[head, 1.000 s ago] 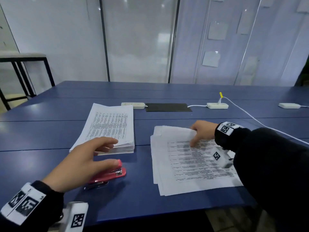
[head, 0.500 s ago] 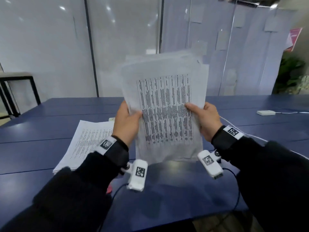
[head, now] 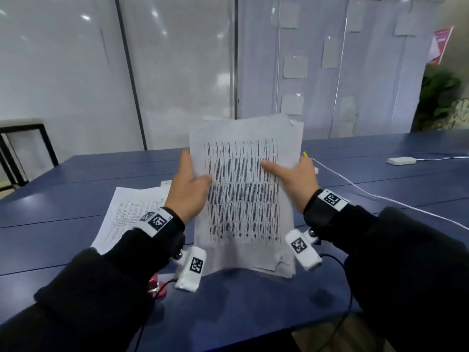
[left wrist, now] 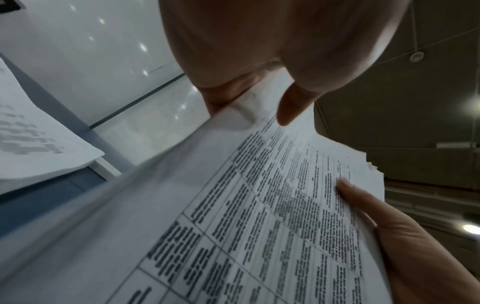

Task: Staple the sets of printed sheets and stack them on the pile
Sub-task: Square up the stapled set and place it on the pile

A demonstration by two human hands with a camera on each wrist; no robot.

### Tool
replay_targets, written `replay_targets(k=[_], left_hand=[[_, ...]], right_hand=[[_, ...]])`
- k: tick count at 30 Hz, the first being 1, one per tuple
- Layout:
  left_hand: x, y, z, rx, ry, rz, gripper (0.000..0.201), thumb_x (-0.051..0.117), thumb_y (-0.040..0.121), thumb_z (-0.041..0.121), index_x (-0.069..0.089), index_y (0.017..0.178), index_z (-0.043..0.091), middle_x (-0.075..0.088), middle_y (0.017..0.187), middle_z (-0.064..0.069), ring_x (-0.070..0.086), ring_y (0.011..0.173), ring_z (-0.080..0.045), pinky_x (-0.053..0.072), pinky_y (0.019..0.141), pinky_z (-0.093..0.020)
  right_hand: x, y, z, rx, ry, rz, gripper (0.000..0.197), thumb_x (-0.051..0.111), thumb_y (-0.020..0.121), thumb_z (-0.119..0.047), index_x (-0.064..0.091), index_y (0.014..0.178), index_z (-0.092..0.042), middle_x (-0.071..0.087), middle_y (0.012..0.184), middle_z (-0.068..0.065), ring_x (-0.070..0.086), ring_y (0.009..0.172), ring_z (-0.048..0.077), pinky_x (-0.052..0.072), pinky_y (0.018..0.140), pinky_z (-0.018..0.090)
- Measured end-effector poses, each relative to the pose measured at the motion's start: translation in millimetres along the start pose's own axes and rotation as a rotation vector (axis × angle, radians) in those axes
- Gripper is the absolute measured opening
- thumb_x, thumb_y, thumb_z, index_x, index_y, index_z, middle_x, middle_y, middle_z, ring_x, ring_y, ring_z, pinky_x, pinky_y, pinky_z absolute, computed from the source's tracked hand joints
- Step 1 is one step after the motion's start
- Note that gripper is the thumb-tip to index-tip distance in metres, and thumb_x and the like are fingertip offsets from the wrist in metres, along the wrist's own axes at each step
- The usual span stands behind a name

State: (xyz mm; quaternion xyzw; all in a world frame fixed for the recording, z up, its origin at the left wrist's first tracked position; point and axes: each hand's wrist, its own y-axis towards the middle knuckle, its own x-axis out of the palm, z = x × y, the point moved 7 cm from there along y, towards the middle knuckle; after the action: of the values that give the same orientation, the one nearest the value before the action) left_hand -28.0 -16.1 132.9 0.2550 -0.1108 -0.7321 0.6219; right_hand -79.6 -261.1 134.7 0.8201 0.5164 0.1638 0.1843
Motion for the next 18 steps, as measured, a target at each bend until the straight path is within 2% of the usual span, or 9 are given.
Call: replay_targets(k=[2,5,6,9,11,13,14,16,18], left_hand=[[-5.3,15.3,19.2,0.034,0.004,0.048,0.053,0.058,0.094,0.0,0.041,0.141,0.018,0.066,0.113,0.009,0.064,0.088,0.005,0.056,0.084,-0.023],[-16.0,32.8,43.6,0.055,-0.052,0.091,0.071,0.062,0.085,0.017,0.032,0.148,0.028,0.056,0.146,-0.005,0.066,0.114,-0.014,0.052,0.106,-0.045],[-19.3,33.7,45.0,0.06,-0.079,0.1,0.067,0.062,0.084,0.017,0.035,0.144,0.029,0.058,0.143,-0.003,0.065,0.115,-0.017,0.052,0.107,-0.047],[-21.6,21.5,29.7,0.026,-0.147,0.093,0.054,0.062,0.09,0.004,0.041,0.137,0.021,0.065,0.121,0.003,0.064,0.106,-0.01,0.052,0.106,-0.042],[-19.9,10.9,9.5,-0.034,-0.199,0.07,0.053,0.066,0.09,0.011,0.043,0.138,0.016,0.065,0.13,-0.003,0.063,0.117,-0.013,0.049,0.111,-0.047],[-17.0,9.9,-4.9,-0.058,-0.211,0.053,0.047,0.067,0.089,0.022,0.052,0.134,0.02,0.066,0.133,0.0,0.062,0.125,-0.015,0.046,0.114,-0.05],[-14.3,9.6,-2.3,-0.06,-0.221,0.046,0.041,0.064,0.092,0.018,0.055,0.131,0.023,0.069,0.128,0.004,0.064,0.122,-0.011,0.046,0.114,-0.047],[-10.7,15.3,4.7,-0.05,-0.231,0.042,0.037,0.059,0.099,0.011,0.056,0.133,0.025,0.069,0.123,0.012,0.065,0.113,0.004,0.047,0.11,-0.031],[-9.5,20.2,18.9,-0.015,-0.207,0.04,0.031,0.056,0.103,0.014,0.055,0.131,0.027,0.067,0.122,0.014,0.062,0.109,0.013,0.046,0.104,-0.019]], right_hand=[[5.2,10.6,-20.1,-0.041,0.027,0.031,0.025,0.084,0.084,-0.008,0.076,0.107,-0.007,0.079,0.105,0.011,0.075,0.103,0.029,0.06,0.094,0.043],[8.1,23.9,-46.8,-0.088,0.088,0.036,0.026,0.083,0.085,-0.007,0.074,0.109,-0.004,0.078,0.108,0.012,0.075,0.103,0.027,0.06,0.094,0.039],[6.5,25.6,-48.7,-0.094,0.102,0.043,0.029,0.083,0.085,-0.007,0.073,0.111,-0.003,0.078,0.109,0.013,0.075,0.105,0.028,0.06,0.094,0.039],[-0.1,20.7,-35.2,-0.05,0.098,0.05,0.027,0.082,0.086,-0.012,0.074,0.111,-0.005,0.078,0.112,0.012,0.072,0.111,0.03,0.058,0.099,0.041],[-2.2,14.6,-19.2,0.009,0.09,0.026,0.025,0.079,0.09,-0.016,0.074,0.112,-0.006,0.078,0.112,0.009,0.073,0.11,0.026,0.056,0.103,0.044],[0.3,10.8,-11.9,0.048,0.082,-0.005,0.022,0.074,0.094,-0.018,0.074,0.113,-0.008,0.078,0.112,0.006,0.073,0.107,0.021,0.056,0.103,0.042],[2.2,11.0,-12.1,0.052,0.073,-0.019,0.022,0.074,0.094,-0.018,0.073,0.114,-0.008,0.078,0.112,0.005,0.074,0.107,0.021,0.057,0.101,0.041],[4.3,14.3,-15.0,0.064,0.084,-0.019,0.026,0.075,0.094,-0.02,0.073,0.115,-0.006,0.078,0.11,0.007,0.074,0.105,0.023,0.058,0.095,0.04],[5.4,17.8,-22.6,0.057,0.096,-0.026,0.033,0.079,0.09,-0.027,0.073,0.115,-0.005,0.078,0.112,0.011,0.074,0.107,0.028,0.058,0.095,0.044]])
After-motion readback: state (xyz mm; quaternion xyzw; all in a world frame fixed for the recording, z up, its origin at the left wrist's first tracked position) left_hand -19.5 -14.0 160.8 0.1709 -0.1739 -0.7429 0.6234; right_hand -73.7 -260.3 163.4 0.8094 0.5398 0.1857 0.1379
